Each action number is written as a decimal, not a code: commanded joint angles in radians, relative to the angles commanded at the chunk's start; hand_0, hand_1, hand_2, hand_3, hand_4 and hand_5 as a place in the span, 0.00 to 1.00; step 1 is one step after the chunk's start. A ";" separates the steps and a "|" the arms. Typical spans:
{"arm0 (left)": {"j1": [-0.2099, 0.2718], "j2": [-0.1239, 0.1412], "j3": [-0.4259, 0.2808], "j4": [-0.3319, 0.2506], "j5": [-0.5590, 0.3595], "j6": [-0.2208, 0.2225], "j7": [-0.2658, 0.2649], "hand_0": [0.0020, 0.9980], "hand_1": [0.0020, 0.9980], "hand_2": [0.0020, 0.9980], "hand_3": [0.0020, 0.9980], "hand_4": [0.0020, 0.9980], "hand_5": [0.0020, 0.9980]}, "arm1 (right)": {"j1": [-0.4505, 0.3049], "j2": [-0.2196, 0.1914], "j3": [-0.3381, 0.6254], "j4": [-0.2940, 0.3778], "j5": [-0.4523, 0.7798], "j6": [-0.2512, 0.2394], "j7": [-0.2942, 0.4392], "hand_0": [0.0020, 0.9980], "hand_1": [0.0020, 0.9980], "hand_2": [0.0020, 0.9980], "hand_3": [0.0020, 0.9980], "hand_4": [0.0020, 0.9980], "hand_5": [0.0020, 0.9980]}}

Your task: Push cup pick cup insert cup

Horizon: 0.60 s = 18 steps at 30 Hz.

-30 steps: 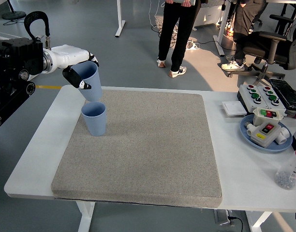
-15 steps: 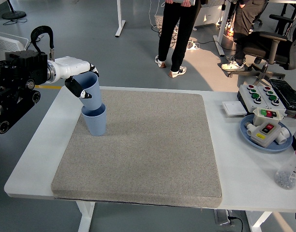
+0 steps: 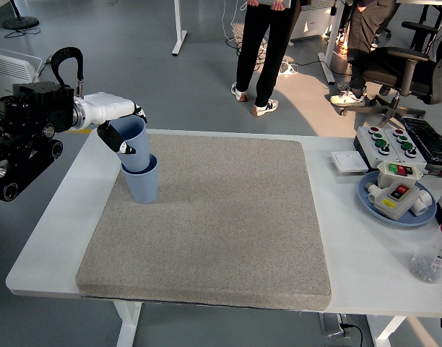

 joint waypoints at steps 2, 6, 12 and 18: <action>-0.002 -0.003 0.004 0.008 -0.004 0.004 -0.004 0.52 0.57 0.74 0.64 0.62 0.06 | 0.001 0.000 -0.001 0.000 -0.001 0.000 0.000 0.53 0.55 0.55 0.53 0.06 0.74; -0.009 -0.013 0.023 0.029 -0.015 0.010 -0.011 0.52 0.57 0.74 0.64 0.62 0.06 | 0.004 -0.001 -0.001 0.000 -0.005 0.000 0.001 0.53 0.55 0.55 0.53 0.06 0.74; -0.015 -0.033 0.035 0.065 -0.032 0.021 -0.025 0.52 0.57 0.75 0.64 0.61 0.06 | 0.007 -0.003 -0.005 0.000 -0.010 0.003 0.002 0.53 0.55 0.55 0.53 0.06 0.74; -0.017 -0.049 0.061 0.098 -0.050 0.031 -0.033 0.52 0.57 0.75 0.64 0.61 0.06 | 0.008 -0.005 -0.013 0.000 -0.009 0.005 0.003 0.53 0.55 0.55 0.53 0.05 0.74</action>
